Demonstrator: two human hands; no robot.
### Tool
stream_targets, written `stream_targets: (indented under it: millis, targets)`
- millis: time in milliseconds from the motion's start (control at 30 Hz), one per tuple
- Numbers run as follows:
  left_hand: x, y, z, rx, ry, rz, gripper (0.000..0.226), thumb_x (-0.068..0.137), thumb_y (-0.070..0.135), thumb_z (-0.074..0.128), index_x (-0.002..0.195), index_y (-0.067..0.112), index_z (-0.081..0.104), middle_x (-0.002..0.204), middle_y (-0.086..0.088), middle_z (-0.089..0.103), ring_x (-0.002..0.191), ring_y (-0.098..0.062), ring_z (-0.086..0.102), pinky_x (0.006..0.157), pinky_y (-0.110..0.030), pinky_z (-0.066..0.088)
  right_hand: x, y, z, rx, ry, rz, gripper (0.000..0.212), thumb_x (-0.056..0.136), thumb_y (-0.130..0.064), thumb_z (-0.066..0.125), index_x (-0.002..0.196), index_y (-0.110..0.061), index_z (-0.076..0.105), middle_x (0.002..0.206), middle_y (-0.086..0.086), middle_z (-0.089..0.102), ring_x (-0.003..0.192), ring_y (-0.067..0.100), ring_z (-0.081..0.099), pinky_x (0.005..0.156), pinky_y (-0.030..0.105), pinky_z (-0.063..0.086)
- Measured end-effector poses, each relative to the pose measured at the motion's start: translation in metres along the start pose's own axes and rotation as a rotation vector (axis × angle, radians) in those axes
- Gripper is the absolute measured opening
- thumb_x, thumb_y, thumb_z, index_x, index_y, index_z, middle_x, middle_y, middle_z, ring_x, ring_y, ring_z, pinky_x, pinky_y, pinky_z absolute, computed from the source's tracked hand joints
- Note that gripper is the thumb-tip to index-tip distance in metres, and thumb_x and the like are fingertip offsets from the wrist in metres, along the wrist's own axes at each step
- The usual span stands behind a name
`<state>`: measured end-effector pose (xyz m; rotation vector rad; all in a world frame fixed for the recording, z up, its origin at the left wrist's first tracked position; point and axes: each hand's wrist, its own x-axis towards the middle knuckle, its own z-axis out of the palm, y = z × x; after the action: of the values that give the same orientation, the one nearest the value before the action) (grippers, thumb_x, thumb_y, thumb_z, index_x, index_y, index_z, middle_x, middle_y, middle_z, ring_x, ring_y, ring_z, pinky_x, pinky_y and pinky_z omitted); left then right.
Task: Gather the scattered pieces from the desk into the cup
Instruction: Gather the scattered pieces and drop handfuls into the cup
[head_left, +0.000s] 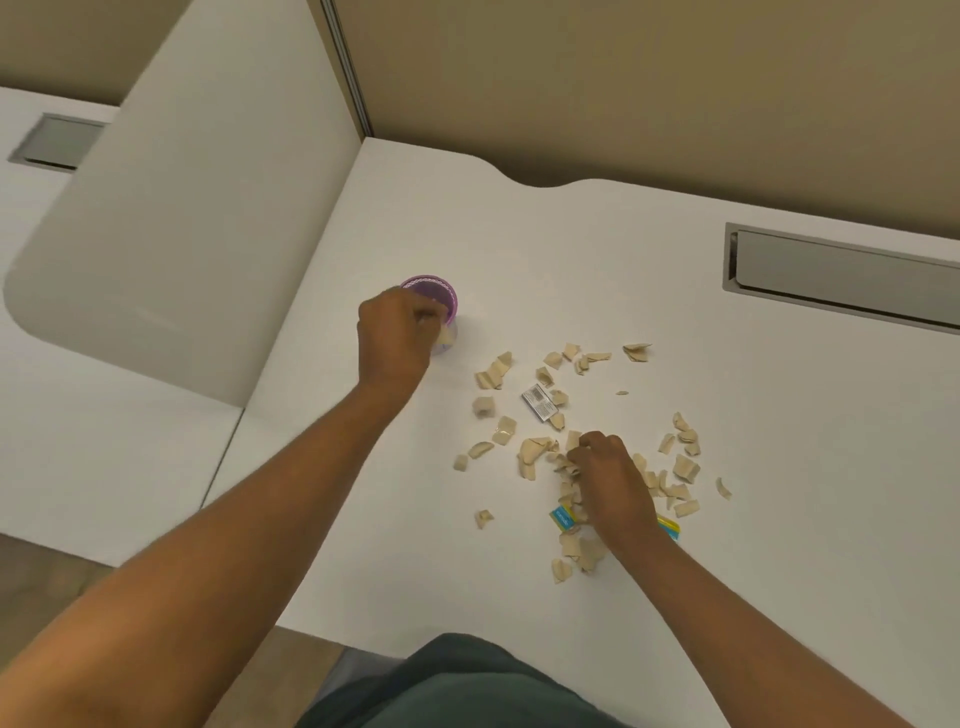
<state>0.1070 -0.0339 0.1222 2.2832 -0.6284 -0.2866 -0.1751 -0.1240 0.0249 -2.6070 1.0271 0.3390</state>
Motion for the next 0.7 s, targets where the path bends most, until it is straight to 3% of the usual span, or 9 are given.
stream_targets:
  millis: [67,167,333,433,533,633,700]
  targets:
    - [0.030,0.001,-0.006,0.072,0.023,-0.024,0.025,0.081,0.004,0.065,0.094,0.013,0.084,0.099,-0.006,0.079,0.093,-0.024,0.072,0.080,-0.029,0.054,0.001,0.001,-0.001,-0.009,-0.017,-0.006,0.046,0.075,0.016,0.058,0.109,-0.013,0.071,0.113,0.000,0.059,0.102,0.018,0.052,0.063,0.024,0.038]
    - [0.053,0.000,0.001,0.237,-0.076,0.012,0.023,0.082,0.004,0.064,0.094,0.013,0.082,0.103,-0.007,0.077,0.094,-0.028,0.071,0.074,-0.029,0.052,0.004,0.002,-0.002,-0.022,-0.057,-0.013,0.052,0.074,0.015,0.061,0.115,-0.015,0.070,0.119,-0.001,0.058,0.106,0.018,0.052,0.064,0.023,0.035]
    - [0.057,0.000,0.007,0.436,-0.260,0.084,0.023,0.087,0.016,0.069,0.106,0.017,0.079,0.109,-0.011,0.076,0.099,-0.037,0.071,0.084,-0.041,0.060,0.004,0.001,-0.006,-0.005,-0.089,-0.016,0.056,0.076,0.012,0.065,0.124,-0.018,0.066,0.128,-0.002,0.055,0.114,0.017,0.050,0.070,0.022,0.043]
    - [0.052,0.005,0.000,0.437,-0.246,0.134,0.024,0.085,0.024,0.073,0.108,0.023,0.079,0.105,-0.007,0.077,0.097,-0.034,0.070,0.083,-0.041,0.060,0.005,0.003,-0.006,-0.003,-0.087,-0.022,0.056,0.079,0.008,0.067,0.128,-0.019,0.065,0.130,-0.002,0.054,0.117,0.016,0.049,0.074,0.021,0.044]
    - [0.041,0.011,-0.013,0.338,-0.131,0.124,0.021,0.084,0.030,0.072,0.103,0.027,0.079,0.100,-0.001,0.079,0.091,-0.028,0.072,0.080,-0.041,0.061,0.005,0.006,-0.007,0.069,-0.048,-0.029,0.051,0.083,0.008,0.063,0.127,-0.017,0.067,0.129,-0.001,0.058,0.117,0.017,0.051,0.082,0.022,0.048]
    - [0.013,0.002,-0.015,0.264,-0.032,0.141,0.015,0.085,0.037,0.068,0.092,0.027,0.077,0.086,0.006,0.078,0.078,-0.020,0.071,0.071,-0.034,0.060,0.006,-0.001,-0.019,0.275,0.064,0.031,0.038,0.086,0.008,0.061,0.116,-0.012,0.075,0.121,0.002,0.065,0.114,0.022,0.058,0.093,0.025,0.048]
    - [-0.013,-0.018,-0.005,0.308,-0.098,0.144,0.018,0.089,0.042,0.066,0.090,0.026,0.075,0.087,0.007,0.078,0.079,-0.019,0.071,0.071,-0.033,0.058,0.011,-0.015,-0.034,0.434,0.154,0.048,0.032,0.084,0.009,0.064,0.107,-0.010,0.077,0.114,0.002,0.068,0.109,0.023,0.063,0.096,0.031,0.052]
